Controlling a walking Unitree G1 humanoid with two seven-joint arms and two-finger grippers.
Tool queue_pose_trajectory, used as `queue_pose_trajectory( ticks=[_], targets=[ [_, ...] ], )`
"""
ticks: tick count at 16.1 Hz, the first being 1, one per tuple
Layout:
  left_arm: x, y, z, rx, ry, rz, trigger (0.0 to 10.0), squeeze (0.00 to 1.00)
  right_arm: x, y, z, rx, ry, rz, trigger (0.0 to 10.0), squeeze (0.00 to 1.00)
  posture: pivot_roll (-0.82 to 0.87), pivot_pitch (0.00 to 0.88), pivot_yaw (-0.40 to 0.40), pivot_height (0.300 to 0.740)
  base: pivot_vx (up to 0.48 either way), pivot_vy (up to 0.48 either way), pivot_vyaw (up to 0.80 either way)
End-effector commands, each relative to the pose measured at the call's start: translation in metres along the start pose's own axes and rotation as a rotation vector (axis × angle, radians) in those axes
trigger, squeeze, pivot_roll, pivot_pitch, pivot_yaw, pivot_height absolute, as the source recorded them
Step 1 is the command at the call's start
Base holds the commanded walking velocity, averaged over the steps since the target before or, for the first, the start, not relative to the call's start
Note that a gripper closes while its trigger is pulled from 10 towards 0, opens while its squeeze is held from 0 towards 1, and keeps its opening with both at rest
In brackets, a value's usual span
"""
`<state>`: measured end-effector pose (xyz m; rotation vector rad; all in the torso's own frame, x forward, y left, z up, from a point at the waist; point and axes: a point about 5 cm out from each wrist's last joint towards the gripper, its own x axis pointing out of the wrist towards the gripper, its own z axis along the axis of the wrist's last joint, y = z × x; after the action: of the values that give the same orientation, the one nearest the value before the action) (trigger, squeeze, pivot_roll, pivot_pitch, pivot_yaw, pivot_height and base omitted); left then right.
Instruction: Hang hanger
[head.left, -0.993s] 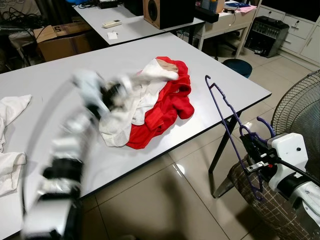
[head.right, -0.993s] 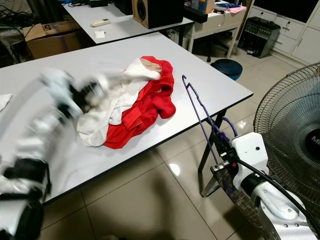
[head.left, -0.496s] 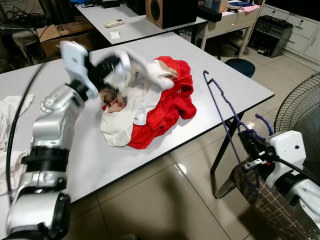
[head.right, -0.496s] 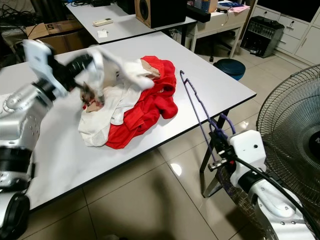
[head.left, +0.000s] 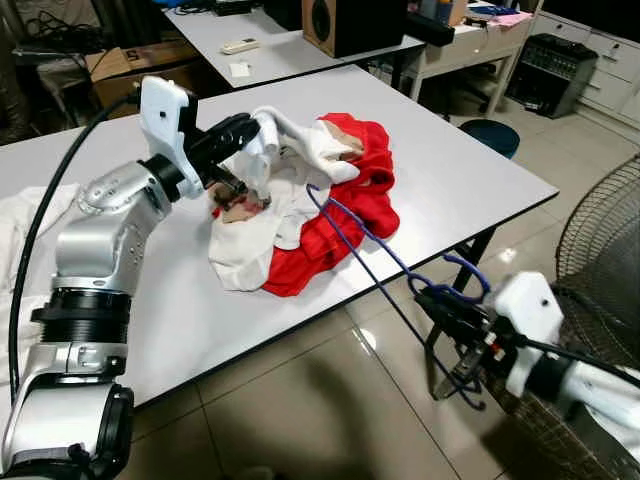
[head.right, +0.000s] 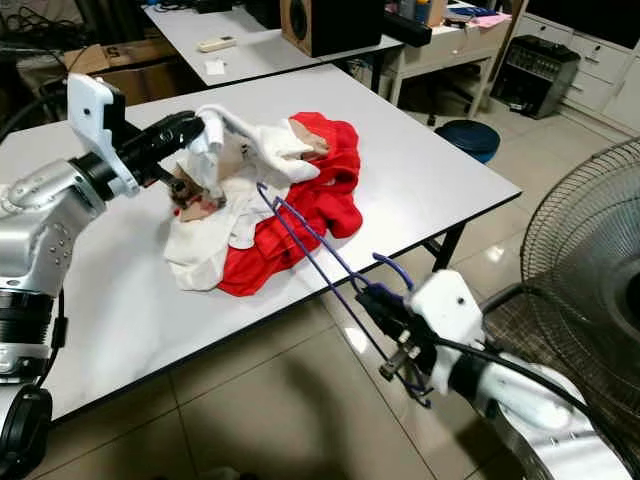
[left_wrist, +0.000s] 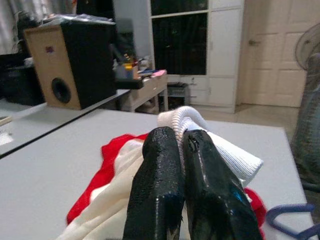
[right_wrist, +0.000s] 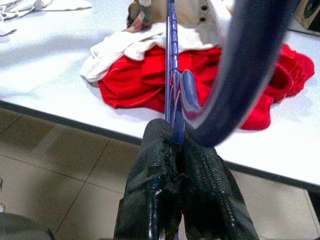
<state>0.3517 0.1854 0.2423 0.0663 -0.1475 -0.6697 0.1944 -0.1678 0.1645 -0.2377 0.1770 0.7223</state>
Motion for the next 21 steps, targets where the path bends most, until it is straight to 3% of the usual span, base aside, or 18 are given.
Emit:
queue_pose_trajectory(
  ticks=[1, 3, 8, 9, 11, 13, 15, 18, 19, 21],
  targets=[
    [-0.001, -0.011, 0.014, 0.032, -0.025, -0.12, 0.0, 0.0, 0.002, -0.008, -0.003, -0.01, 0.045, -0.012, 10.0, 0.0, -0.1, 0.0, 0.039, 0.74, 0.0, 0.0, 0.0],
    [-0.011, -0.024, 0.015, 0.067, 0.022, -0.266, 0.0, 0.0, 0.007, -0.021, 0.0, -0.032, 0.061, -0.037, 10.0, 0.0, -0.1, 0.0, 0.033, 0.74, 0.0, 0.0, 0.0],
    [-0.031, -0.025, 0.018, 0.083, 0.075, -0.359, 0.0, 0.0, 0.002, -0.062, 0.003, -0.027, 0.069, -0.217, 10.0, 0.0, -0.09, 0.0, 0.017, 0.74, 0.0, 0.0, 0.0],
    [-0.034, -0.016, 0.017, 0.114, 0.096, -0.299, 0.0, 0.0, 0.0, -0.068, 0.009, -0.027, 0.033, -0.239, 10.0, 0.0, -0.09, 0.0, 0.012, 0.74, 0.0, 0.0, 0.0],
    [-0.031, 0.006, 0.027, 0.14, 0.044, -0.115, 0.0, 0.0, -0.008, -0.077, 0.028, 0.015, -0.09, -0.259, 10.0, 0.0, -0.09, 0.0, 0.013, 0.74, 0.0, 0.0, 0.0],
    [-0.031, 0.004, 0.031, 0.135, 0.022, -0.137, 0.0, 0.0, -0.01, -0.081, 0.03, 0.034, -0.108, -0.281, 10.0, 0.0, -0.09, 0.0, 0.016, 0.74, 0.0, 0.0, 0.0],
    [-0.03, -0.006, 0.026, 0.122, 0.034, -0.219, 0.0, 0.0, -0.007, -0.077, 0.024, 0.041, -0.084, -0.253, 10.0, 0.0, -0.09, 0.0, 0.021, 0.74, 0.0, 0.0, 0.0],
    [-0.027, -0.017, 0.009, 0.088, 0.078, -0.229, 0.0, 0.0, -0.005, -0.063, 0.018, 0.074, -0.078, -0.195, 10.0, 0.0, -0.09, 0.0, 0.025, 0.74, 0.0, 0.0, 0.0],
    [-0.023, -0.02, -0.003, 0.074, 0.112, -0.177, 0.0, 0.0, -0.007, -0.05, 0.024, 0.111, -0.124, -0.116, 10.0, 0.0, -0.09, 0.0, 0.023, 0.74, 0.0, 0.0, 0.0],
    [-0.018, -0.018, -0.006, 0.061, 0.089, -0.092, 0.0, 0.0, -0.012, -0.028, 0.027, 0.138, -0.145, 0.038, 10.0, 0.0, -0.08, 0.0, 0.023, 0.74, 0.0, 0.0, 0.0]
  ],
)
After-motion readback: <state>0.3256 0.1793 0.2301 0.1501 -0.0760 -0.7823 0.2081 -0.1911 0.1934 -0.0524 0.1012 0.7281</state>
